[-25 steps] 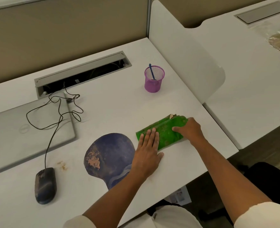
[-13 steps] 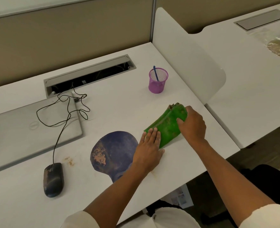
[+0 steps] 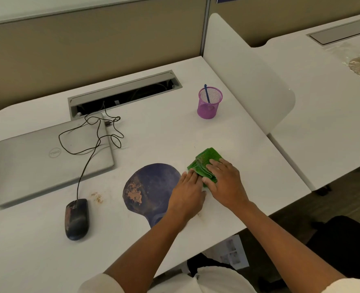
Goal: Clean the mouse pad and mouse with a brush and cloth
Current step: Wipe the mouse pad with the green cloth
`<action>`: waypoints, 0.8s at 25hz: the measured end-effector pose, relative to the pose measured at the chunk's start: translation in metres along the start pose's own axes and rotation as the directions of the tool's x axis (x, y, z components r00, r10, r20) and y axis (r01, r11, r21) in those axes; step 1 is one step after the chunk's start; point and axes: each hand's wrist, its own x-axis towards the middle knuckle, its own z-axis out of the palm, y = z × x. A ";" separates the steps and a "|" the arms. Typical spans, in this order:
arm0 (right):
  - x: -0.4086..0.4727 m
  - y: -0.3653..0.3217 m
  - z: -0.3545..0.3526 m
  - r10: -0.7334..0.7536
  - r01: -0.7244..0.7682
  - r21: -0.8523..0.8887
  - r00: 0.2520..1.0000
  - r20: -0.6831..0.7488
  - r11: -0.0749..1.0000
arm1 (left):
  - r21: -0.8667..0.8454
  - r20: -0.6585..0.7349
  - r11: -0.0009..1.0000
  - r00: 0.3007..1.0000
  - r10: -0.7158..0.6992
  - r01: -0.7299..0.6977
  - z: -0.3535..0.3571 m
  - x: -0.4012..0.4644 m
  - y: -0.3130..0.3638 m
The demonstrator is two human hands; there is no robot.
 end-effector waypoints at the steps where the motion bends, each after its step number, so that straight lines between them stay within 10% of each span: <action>1: -0.001 0.002 0.002 -0.005 0.005 -0.017 1.000 0.012 1.000 | 0.001 -0.040 0.999 0.998 -0.045 0.045 -0.001 -0.005 -0.001; 5: -0.003 0.004 0.003 -0.035 0.038 -0.037 0.995 0.088 0.999 | -0.033 -0.221 0.998 0.974 -0.058 0.052 -0.002 -0.017 -0.005; 10: 0.010 0.013 -0.014 -0.038 0.004 0.209 0.987 0.158 0.978 | -0.002 -0.008 0.998 0.998 0.069 -0.069 0.000 -0.001 -0.004; 14: 0.013 0.017 -0.022 0.337 -0.277 0.500 0.941 -0.032 0.821 | 0.055 0.040 0.998 0.998 0.038 -0.040 0.005 -0.001 -0.007; 20: 0.023 0.010 0.000 0.557 -0.589 0.404 0.804 0.208 0.700 | 0.046 0.049 0.999 0.999 0.019 -0.021 0.008 0.000 -0.007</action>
